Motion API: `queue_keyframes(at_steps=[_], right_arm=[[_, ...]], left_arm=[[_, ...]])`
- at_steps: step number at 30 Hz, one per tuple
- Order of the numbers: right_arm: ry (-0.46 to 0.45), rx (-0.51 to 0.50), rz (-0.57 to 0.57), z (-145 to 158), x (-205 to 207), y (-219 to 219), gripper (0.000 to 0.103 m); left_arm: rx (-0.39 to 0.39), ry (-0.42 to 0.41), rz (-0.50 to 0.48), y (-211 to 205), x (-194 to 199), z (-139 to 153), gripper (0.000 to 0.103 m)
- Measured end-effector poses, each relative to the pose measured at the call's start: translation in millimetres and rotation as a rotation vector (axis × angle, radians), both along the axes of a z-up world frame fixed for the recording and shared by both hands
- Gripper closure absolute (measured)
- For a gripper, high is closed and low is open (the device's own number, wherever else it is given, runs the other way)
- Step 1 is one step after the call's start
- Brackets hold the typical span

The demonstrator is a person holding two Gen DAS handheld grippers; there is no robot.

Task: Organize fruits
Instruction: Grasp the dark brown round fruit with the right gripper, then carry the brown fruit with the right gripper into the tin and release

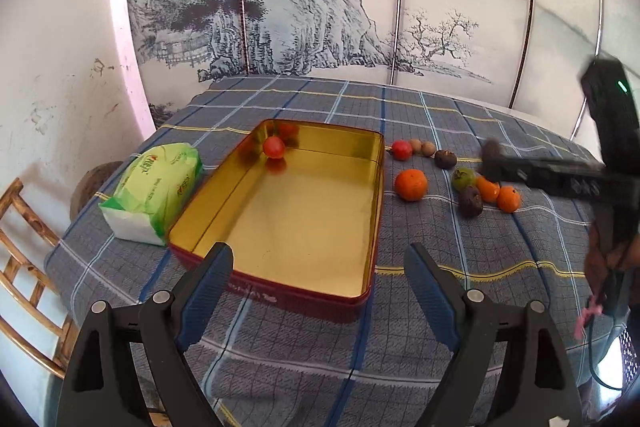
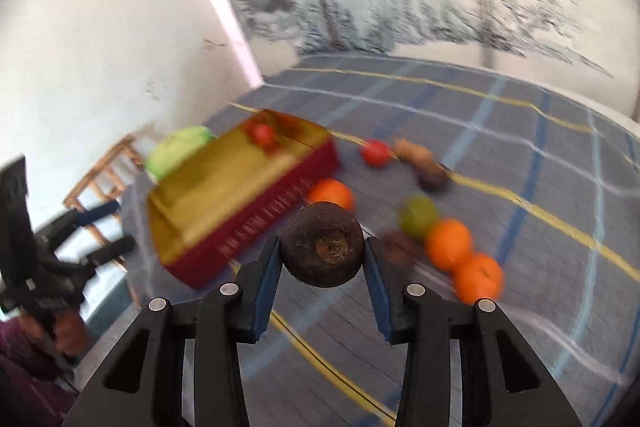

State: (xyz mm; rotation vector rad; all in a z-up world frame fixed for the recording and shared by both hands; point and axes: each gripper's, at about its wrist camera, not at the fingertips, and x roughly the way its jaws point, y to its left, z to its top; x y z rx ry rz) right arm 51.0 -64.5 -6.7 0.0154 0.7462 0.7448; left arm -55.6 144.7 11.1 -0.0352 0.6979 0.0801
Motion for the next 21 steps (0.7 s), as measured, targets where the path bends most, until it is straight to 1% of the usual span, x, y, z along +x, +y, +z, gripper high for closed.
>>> queue_keyframes(at_steps=[5, 10, 16, 21], right_arm=[[0.002, 0.01, 0.076, 7, 19, 45, 0.061], [0.034, -0.03, 0.123, -3, 40, 91, 0.061], [0.071, -0.099, 0.142, -19, 62, 132, 0.06], [0.093, -0.15, 0.118, -28, 84, 150, 0.06]], left_arm=[[0.013, -0.012, 0.014, 9, -10, 5, 0.016], [0.036, -0.011, 0.031, 15, -17, 3, 0.013], [0.017, -0.006, 0.044, 24, -19, 2, 0.012], [0.01, 0.01, 0.054, 29, -18, -3, 0.011]])
